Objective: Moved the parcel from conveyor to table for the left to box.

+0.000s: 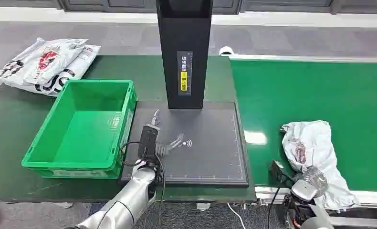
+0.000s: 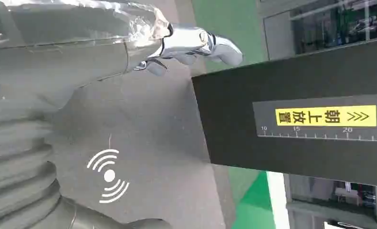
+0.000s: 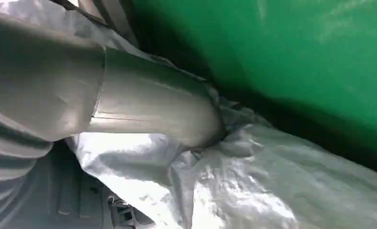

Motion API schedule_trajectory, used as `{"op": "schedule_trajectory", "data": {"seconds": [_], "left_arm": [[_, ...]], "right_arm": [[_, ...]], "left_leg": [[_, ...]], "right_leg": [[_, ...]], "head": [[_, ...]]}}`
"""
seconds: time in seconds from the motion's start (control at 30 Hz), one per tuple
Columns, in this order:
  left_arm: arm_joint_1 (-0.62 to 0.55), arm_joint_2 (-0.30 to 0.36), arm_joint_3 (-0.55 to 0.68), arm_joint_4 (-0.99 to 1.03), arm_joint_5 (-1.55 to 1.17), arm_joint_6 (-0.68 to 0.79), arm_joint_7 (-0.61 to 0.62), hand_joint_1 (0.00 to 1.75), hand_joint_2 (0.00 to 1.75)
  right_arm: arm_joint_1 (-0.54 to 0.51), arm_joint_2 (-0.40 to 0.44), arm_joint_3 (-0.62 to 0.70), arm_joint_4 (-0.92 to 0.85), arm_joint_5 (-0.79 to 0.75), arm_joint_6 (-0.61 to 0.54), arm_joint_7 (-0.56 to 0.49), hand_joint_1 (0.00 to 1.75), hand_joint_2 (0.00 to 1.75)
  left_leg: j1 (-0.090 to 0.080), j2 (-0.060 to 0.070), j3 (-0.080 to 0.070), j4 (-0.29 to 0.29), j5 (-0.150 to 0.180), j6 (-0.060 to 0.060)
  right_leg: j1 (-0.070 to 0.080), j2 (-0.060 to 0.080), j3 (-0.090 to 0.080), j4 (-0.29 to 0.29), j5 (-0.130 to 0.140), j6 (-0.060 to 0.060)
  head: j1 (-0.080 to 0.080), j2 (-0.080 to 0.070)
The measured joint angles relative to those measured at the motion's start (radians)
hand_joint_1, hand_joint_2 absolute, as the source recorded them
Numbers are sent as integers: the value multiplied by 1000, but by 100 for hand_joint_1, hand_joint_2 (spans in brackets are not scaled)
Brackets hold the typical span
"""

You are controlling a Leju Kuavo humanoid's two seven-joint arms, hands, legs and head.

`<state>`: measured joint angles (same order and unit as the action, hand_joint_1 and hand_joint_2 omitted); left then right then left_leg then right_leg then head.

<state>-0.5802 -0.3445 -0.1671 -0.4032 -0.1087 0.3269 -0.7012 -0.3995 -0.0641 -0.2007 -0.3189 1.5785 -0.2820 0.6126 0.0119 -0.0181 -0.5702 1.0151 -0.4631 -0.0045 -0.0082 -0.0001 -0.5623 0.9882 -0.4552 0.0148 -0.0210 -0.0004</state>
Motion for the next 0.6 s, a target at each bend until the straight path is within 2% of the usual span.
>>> {"op": "schedule_trajectory", "data": {"seconds": [0.17, 0.27, 0.33, 0.43, 0.5, 0.57, 0.6], "left_arm": [[9, 5, 12, -5, -8, 24, 0, 0, 175], [20, 11, 12, -19, -27, 73, 0, 0, 175], [21, 15, 12, -23, -36, 93, 0, 0, 175], [22, 16, 12, -27, -43, 102, 0, 0, 175], [22, 19, 12, -28, -56, 124, 0, 0, 175], [21, 22, 12, -32, -68, 142, 0, 0, 175], [20, 22, 12, -35, -71, 146, 0, 0, 175]], "right_arm": [[1, 3, 0, 3, -9, -252, -100, 175, 175], [40, 38, -33, -162, -62, -396, -374, 175, 175], [40, 75, -81, -286, -96, -420, -535, 175, 175], [40, 114, -129, -406, -117, -421, -584, 175, 175], [45, 150, -166, -484, -155, -421, -727, 175, 175], [37, 198, -218, -563, -160, -422, -888, 175, 175], [31, 227, -238, -592, -151, -421, -922, 175, 175]], "left_leg": [[0, 1, -6, -1, -1, 0], [-1, 3, -12, -1, 0, -2], [-2, 6, -13, 0, 1, -3], [-2, -3, -15, -1, 4, -3], [-2, -4, -19, -1, 5, -4], [-2, 1, -19, -1, 5, -5], [-2, 2, -19, -1, 5, -5]], "right_leg": [[0, 1, 0, 2, -1, 0], [-1, 3, -9, 5, 1, -2], [-2, 5, -13, 6, 1, -3], [-2, -3, -12, 6, 0, -3], [-2, -4, -15, 8, 0, -3], [-2, 1, -18, 8, 1, -4], [-2, 3, -19, 8, 1, -4]], "head": [[0, 0], [0, 0], [0, 0], [0, 0], [0, 0], [0, 0], [0, 0]]}}
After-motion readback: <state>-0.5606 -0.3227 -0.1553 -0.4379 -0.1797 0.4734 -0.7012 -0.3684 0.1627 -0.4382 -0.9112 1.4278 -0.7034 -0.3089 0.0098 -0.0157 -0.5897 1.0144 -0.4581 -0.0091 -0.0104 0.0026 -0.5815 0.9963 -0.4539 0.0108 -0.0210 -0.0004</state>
